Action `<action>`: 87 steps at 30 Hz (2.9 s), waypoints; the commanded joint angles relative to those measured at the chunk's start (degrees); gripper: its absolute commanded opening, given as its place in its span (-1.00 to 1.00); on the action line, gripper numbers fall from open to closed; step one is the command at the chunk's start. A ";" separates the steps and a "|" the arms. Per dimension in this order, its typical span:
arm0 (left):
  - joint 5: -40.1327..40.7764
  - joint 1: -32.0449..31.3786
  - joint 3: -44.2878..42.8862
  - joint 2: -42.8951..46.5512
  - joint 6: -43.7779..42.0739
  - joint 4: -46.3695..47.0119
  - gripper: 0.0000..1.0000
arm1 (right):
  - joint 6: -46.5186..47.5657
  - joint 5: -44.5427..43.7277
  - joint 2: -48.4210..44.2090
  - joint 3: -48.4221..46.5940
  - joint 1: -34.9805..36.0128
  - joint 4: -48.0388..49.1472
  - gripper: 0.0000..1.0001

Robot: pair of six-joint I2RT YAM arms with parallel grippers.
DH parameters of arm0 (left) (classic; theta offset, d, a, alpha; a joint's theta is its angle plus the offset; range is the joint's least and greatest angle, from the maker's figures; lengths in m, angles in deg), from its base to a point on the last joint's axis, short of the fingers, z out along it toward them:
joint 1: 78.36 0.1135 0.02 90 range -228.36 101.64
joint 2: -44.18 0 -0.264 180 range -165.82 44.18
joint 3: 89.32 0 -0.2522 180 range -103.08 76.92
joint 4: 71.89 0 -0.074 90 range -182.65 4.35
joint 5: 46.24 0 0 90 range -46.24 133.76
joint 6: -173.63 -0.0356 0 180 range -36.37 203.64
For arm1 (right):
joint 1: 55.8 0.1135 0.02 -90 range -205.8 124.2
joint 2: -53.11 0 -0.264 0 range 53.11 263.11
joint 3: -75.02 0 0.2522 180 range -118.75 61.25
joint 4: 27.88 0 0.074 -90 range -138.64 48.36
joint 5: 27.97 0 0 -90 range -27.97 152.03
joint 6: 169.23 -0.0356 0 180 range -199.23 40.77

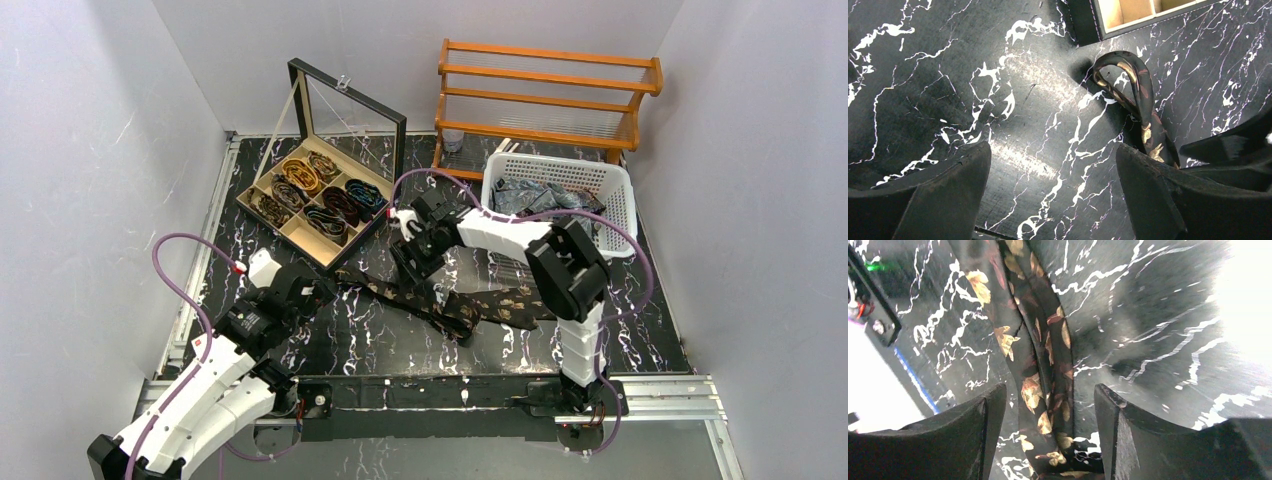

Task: Roll the ties
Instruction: Flatten out the tie at the center of the board.

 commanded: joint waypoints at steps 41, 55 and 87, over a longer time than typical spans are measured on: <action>1.26 -0.16 0.60 0.90 -0.76 0.03 0.85 | 22.30 -25.16 -13.34 21.60 18.04 35.17 -0.71; 1.37 -0.16 -0.60 2.01 -0.49 -0.82 0.84 | 17.24 29.18 -2.72 3.70 8.10 6.03 -0.73; -1.31 -0.16 1.29 -0.42 -1.29 3.21 0.86 | 9.95 -15.19 -12.51 5.97 7.20 11.67 0.48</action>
